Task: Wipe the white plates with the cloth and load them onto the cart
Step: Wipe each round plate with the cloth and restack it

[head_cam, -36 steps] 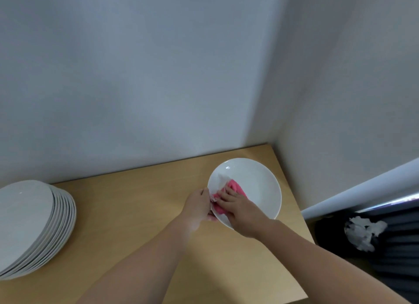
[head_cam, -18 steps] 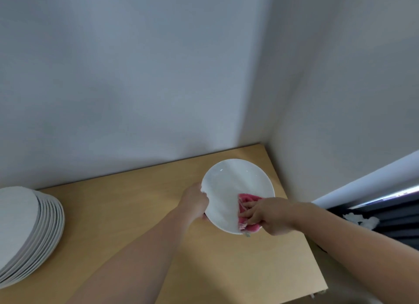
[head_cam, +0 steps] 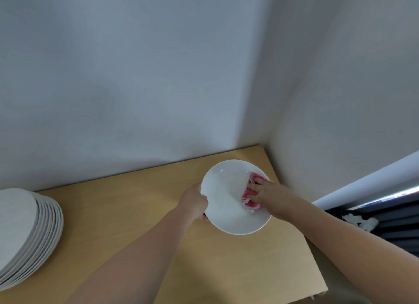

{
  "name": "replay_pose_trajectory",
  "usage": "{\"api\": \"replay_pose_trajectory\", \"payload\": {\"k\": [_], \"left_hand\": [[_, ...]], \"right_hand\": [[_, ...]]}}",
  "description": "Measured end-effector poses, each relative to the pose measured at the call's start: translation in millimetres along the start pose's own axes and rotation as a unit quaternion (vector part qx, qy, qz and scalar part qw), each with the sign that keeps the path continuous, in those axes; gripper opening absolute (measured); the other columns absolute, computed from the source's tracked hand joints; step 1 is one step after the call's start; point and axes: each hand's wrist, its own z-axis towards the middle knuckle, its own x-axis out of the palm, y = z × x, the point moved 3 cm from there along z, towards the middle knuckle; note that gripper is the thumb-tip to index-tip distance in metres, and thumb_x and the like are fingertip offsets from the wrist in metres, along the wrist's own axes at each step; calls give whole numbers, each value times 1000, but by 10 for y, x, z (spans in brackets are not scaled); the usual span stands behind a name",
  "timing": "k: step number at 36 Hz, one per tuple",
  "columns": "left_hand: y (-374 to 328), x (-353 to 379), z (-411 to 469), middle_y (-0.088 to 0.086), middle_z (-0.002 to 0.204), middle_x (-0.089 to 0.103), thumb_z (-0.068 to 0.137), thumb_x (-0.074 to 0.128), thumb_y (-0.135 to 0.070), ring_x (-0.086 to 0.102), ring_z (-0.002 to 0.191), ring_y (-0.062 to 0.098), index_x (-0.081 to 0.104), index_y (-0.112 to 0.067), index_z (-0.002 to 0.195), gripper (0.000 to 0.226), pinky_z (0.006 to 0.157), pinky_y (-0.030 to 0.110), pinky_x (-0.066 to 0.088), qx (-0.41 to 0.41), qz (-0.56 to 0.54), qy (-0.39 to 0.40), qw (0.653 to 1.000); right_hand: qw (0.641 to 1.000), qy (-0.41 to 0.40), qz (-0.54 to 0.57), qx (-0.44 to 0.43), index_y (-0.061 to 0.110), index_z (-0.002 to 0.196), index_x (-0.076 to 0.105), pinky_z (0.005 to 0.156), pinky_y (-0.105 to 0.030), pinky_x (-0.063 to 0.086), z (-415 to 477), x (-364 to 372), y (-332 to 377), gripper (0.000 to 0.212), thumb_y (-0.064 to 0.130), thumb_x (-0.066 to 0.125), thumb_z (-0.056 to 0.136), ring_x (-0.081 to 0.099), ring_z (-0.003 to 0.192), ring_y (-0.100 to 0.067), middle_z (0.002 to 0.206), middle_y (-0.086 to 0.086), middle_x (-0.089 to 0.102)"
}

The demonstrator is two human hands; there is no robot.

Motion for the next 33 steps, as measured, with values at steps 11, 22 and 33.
{"api": "replay_pose_trajectory", "payload": {"k": [11, 22, 33], "left_hand": [[51, 1, 36, -3, 90, 66, 90, 33, -8, 68, 74, 19, 56, -37, 90, 37, 46, 23, 53, 6, -1, -10, 1000], [178, 7, 120, 11, 100, 70, 95, 37, -16, 69, 75, 26, 63, -21, 114, 33, 48, 26, 52, -3, -41, -17, 999], [123, -33, 31, 8, 103, 64, 97, 39, -14, 68, 82, 27, 56, -13, 108, 21, 62, 42, 62, 10, 14, -80, 997]], "right_hand": [[980, -72, 173, 73, 28, 151, 28, 118, -38, 10, 612, -211, 188, 58, 5, 42, 99, 1, 149, -22, 162, -1, 11], [988, -71, 122, -62, 32, 140, 47, 115, -40, 22, 338, -83, 553, 54, 11, 54, 91, 19, 139, -26, 149, 3, 35], [983, 11, 180, -34, 27, 126, 62, 90, -33, 47, -267, -176, 333, 46, 0, 49, 90, 49, 111, -17, 112, 4, 58]]}}
